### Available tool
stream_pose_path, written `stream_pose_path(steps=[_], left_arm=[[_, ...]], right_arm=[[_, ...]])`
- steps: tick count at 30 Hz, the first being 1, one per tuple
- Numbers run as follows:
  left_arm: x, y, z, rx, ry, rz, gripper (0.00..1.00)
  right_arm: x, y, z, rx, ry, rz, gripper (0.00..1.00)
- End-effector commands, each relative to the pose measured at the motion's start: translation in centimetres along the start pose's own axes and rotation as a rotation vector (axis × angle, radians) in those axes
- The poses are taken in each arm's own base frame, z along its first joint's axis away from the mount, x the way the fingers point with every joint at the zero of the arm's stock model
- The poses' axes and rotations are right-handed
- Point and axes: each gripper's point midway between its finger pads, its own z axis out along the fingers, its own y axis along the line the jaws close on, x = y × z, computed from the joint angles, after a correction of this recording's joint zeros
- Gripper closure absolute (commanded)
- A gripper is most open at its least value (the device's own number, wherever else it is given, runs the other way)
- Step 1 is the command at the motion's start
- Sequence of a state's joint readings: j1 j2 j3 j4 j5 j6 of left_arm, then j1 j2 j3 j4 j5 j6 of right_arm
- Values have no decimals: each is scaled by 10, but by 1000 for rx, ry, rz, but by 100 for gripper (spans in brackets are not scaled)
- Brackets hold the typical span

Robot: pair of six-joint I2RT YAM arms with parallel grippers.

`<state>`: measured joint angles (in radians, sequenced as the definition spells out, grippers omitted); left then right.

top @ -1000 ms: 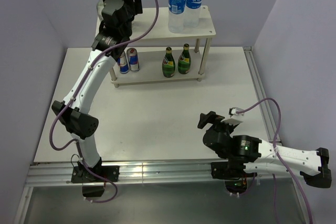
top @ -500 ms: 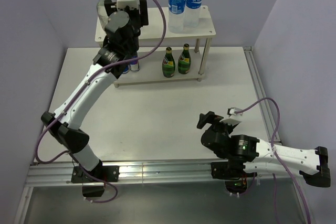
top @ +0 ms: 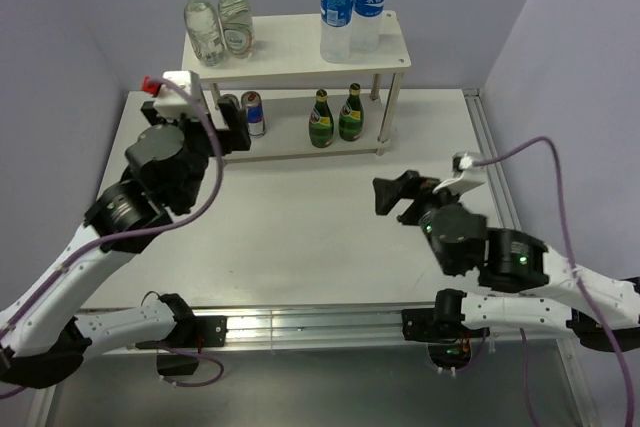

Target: Place and organize the beverage onto the shelf

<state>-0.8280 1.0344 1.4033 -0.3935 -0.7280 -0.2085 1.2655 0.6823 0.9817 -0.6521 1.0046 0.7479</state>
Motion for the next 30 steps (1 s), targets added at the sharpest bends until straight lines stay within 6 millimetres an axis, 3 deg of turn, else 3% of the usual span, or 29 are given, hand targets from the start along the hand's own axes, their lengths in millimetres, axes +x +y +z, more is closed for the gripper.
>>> stream_pose_path(steps=[1,2,5,8,14,20,30], left_arm=[[-15,12,-33,35,31,-94,1],[-29,19,-42,29,15,-100,1],[-61,36,-60,30,-60,-118,1],[-77,47,-72,25,-100,-125,1],[-79,45,-75,43,-72,-117,1],[-64,33,-73,76,-2,-136,1],[-41,31,-70,58,76,-135,1]], right_arm=[[-78,18,-18,-55,-103,-116,0],[-110,26,-26,-68,-140,-84,0],[-160,38,-42,-119,-198,-66,0],[-180,45,-52,-174,-215,-54,0],[-182,47,-58,-223,-205,-30,0],[-176,52,-60,-258,-172,-12,0],[-157,54,-57,-221,-60,-41,0]])
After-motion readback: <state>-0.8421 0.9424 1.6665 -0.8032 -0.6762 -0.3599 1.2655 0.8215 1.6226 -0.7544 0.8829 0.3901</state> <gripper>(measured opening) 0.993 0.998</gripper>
